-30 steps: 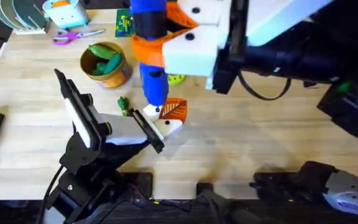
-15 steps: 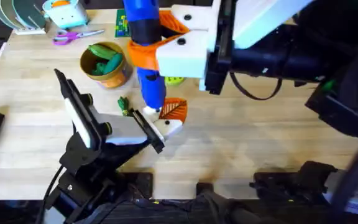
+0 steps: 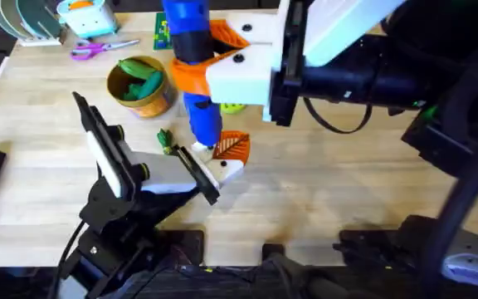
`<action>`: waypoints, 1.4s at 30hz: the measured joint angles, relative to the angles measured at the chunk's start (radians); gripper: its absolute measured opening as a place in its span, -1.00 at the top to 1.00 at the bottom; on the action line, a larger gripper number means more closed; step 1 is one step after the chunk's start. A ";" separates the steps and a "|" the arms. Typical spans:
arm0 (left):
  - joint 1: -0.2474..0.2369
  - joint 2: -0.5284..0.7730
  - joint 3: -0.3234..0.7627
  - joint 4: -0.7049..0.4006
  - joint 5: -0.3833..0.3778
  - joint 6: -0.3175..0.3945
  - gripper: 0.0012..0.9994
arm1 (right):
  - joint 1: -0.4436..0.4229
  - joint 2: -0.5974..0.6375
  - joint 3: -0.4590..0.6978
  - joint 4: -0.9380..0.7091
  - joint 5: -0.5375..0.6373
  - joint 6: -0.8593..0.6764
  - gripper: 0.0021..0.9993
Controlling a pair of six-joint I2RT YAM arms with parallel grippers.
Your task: Pick up the gripper from the table and insert it into the empty holder that is missing its gripper. Then pick up a screw, insert it into the mounting hole, and use the screwdriver to tighten it. Finally, clean up the table by picking up the vegetable and placing it into the bucket.
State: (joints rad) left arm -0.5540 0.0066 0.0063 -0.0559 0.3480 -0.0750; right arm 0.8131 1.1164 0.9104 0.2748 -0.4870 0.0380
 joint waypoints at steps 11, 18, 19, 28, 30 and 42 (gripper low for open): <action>0.000 0.000 0.000 0.000 0.000 0.000 0.99 | -0.015 -0.048 -0.002 0.193 -0.005 0.000 0.96; 0.000 0.000 0.000 0.000 0.000 0.000 0.99 | -0.168 -0.071 -0.002 -0.018 0.049 -0.163 0.96; 0.000 0.000 0.000 0.000 0.000 0.000 0.99 | -0.201 -0.064 -0.002 -0.061 0.089 -0.216 0.96; 0.000 0.000 0.000 0.000 0.000 0.000 0.99 | -0.365 0.105 -0.002 -0.222 0.532 -0.691 0.96; 0.000 0.000 0.000 0.000 0.000 0.000 0.99 | -0.365 0.166 -0.002 -0.222 0.622 -0.797 0.96; 0.000 0.000 0.000 0.000 0.000 0.000 0.99 | -0.365 0.548 -0.003 -0.224 0.856 -1.166 0.96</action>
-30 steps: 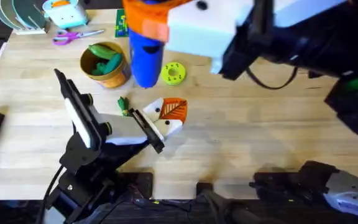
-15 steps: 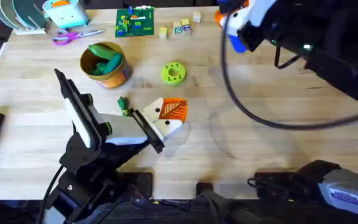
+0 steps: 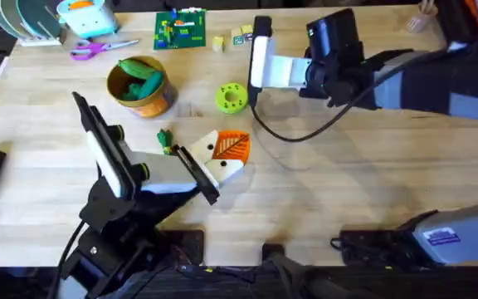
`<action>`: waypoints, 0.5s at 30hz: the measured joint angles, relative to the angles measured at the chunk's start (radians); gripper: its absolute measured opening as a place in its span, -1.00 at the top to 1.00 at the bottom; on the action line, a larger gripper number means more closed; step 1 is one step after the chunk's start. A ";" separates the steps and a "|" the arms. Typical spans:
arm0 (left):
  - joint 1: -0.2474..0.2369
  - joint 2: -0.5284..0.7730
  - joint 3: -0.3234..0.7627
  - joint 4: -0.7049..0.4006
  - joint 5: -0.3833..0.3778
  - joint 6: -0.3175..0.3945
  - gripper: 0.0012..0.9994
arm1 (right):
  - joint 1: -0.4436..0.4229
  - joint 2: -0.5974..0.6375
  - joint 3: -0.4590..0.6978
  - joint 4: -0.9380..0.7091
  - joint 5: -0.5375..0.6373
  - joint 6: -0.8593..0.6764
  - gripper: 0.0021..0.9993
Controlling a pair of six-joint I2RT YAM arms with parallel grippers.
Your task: Pick up the gripper from the table and insert it into the empty holder that is missing its gripper. Then pick up a screw, insert it into the mounting hole, and use the screwdriver to tighten it. Finally, clean up the table by picking up the vegetable and placing it into the bucket.
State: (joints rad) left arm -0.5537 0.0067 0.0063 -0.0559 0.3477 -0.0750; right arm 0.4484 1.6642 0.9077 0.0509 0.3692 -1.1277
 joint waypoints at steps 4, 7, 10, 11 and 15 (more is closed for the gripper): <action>0.000 0.000 0.000 0.000 0.000 0.000 0.99 | 0.000 0.035 0.000 -0.002 0.007 -0.017 0.91; 0.000 0.000 0.000 0.000 0.000 0.000 0.99 | 0.000 0.040 0.000 -0.015 0.006 -0.015 0.63; 0.000 0.000 0.000 0.000 0.000 0.000 0.99 | 0.000 0.039 0.001 -0.074 -0.020 0.007 0.14; 0.000 0.000 0.000 0.000 0.000 0.000 0.99 | 0.000 0.039 0.001 -0.095 -0.030 0.016 -0.11; 0.000 0.000 0.000 0.000 0.000 0.000 0.99 | 0.000 0.022 0.017 -0.120 -0.046 0.085 -0.96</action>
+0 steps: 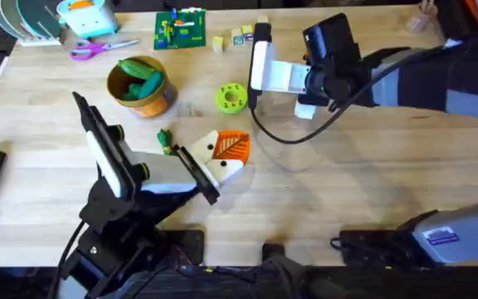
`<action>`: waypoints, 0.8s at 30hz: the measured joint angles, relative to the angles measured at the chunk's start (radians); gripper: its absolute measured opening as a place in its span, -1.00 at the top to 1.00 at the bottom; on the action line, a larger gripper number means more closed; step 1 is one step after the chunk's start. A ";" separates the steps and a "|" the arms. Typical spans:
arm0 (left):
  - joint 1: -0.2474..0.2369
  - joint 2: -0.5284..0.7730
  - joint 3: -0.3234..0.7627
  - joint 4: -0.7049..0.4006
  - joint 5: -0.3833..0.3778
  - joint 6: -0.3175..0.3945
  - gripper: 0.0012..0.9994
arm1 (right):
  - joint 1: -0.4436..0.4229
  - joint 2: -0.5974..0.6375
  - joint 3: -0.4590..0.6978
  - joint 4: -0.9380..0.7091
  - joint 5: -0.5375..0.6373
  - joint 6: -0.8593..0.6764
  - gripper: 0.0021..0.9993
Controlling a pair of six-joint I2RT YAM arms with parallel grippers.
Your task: Pick up the gripper from the table and insert it into the empty holder that is missing its gripper. Then pick up a screw, insert it into the mounting hole, and use the screwdriver to tighten it. Finally, clean up the table by picking up the vegetable and placing it into the bucket.
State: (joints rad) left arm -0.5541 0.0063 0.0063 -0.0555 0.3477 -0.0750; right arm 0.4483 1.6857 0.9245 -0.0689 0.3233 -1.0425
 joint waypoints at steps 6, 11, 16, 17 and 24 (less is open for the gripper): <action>0.000 0.000 0.000 0.000 0.000 0.000 0.99 | 0.005 -0.020 0.000 -0.025 -0.034 0.216 -0.98; 0.000 0.000 0.000 0.000 0.000 0.007 -0.25 | 0.005 -0.111 0.000 -0.028 -0.045 0.438 -0.99; 0.000 0.000 0.000 0.003 0.000 0.007 -0.98 | 0.005 -0.228 0.000 -0.024 -0.055 0.602 -0.98; 0.000 0.000 0.000 0.007 0.000 0.007 -0.98 | 0.005 -0.240 0.000 -0.024 -0.055 0.621 -0.98; 0.000 0.000 0.053 -0.063 -0.066 -0.041 -0.98 | 0.005 -0.261 0.000 -0.026 -0.056 0.693 -0.98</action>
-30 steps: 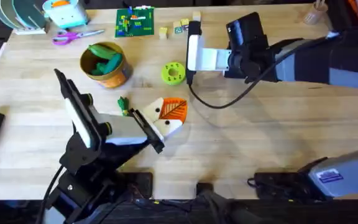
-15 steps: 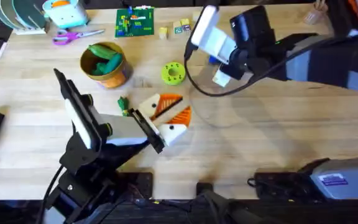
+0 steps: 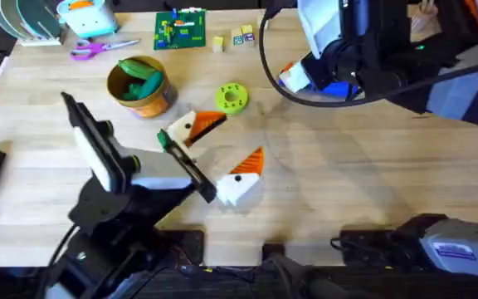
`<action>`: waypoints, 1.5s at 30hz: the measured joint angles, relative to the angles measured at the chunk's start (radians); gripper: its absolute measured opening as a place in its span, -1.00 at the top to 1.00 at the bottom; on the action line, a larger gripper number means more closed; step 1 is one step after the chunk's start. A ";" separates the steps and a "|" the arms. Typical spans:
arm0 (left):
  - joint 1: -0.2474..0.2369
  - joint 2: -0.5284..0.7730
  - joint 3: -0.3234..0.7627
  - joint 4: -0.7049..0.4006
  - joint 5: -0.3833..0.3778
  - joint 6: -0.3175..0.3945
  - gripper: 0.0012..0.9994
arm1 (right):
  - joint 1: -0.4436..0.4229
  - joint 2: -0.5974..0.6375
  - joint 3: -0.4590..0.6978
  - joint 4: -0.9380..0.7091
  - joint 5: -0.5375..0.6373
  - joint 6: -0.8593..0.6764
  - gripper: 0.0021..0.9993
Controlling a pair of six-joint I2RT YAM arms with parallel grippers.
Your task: Pick up the gripper from the table and insert it into the empty holder that is missing its gripper. Then pick up a screw, insert it into the mounting hole, and use the screwdriver to tighten it. Finally, clean up the table by picking up the vegetable and placing it into the bucket.
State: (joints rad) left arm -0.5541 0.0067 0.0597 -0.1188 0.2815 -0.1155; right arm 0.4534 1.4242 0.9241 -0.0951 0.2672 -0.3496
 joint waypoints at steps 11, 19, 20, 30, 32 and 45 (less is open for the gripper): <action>0.000 0.169 0.593 -0.684 -0.401 -0.154 -0.98 | 0.000 0.000 0.000 0.006 0.000 0.014 -0.98; 0.000 0.513 0.836 -0.967 -0.548 -0.286 -0.98 | 0.000 0.000 0.000 0.007 0.000 0.014 -0.98; 0.000 0.544 0.851 -0.963 -0.548 -0.297 -0.98 | 0.000 0.000 0.000 0.007 0.000 0.014 -0.98; 0.076 0.690 0.875 -1.165 -0.600 -0.571 -0.98 | 0.008 0.000 0.000 -0.003 0.000 0.073 -0.98; 0.127 0.713 0.875 -1.178 -0.619 -0.642 -0.98 | 0.016 0.000 0.000 -0.003 0.000 0.093 -0.98; 0.206 0.838 0.874 -1.119 -0.627 -0.760 -0.98 | 0.024 0.000 0.000 -0.003 -0.003 0.122 -0.98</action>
State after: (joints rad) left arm -0.3477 0.8445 0.9337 -1.2381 -0.3458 -0.8757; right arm 0.4774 1.4242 0.9241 -0.0986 0.2642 -0.2272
